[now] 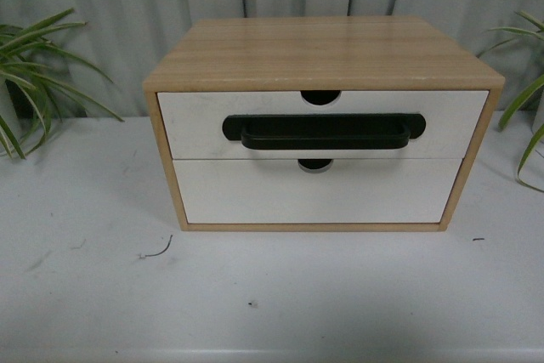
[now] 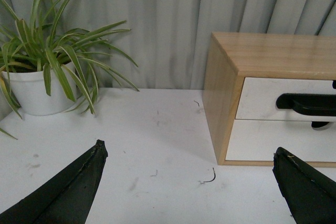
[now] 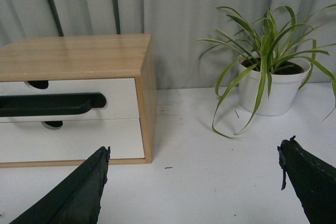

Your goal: Pull drawer

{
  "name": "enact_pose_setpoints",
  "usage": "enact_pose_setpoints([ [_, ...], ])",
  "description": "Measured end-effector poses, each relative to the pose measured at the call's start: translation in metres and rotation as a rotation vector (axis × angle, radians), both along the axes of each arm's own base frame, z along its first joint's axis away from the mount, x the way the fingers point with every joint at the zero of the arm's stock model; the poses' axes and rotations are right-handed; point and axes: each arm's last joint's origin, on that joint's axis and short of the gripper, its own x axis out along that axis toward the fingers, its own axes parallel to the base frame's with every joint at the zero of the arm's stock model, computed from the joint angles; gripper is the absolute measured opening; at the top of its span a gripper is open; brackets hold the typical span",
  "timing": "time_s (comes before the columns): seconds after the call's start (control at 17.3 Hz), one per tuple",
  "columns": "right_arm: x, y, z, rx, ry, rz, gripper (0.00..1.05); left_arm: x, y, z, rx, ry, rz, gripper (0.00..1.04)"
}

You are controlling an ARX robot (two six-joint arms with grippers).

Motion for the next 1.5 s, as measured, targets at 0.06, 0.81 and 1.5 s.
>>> enact_pose_setpoints([
  [0.06, 0.0, 0.0, 0.0, 0.0, 0.0, 0.0, 0.98, 0.0, 0.0, 0.0, 0.0, 0.0, 0.0, 0.98],
  [0.81, 0.0, 0.0, 0.0, 0.0, 0.0, 0.0, 0.98, 0.0, 0.0, 0.0, 0.0, 0.0, 0.0, 0.98],
  [1.5, 0.0, 0.0, 0.0, 0.0, 0.0, 0.0, 0.98, 0.0, 0.0, 0.0, 0.0, 0.0, 0.0, 0.98],
])
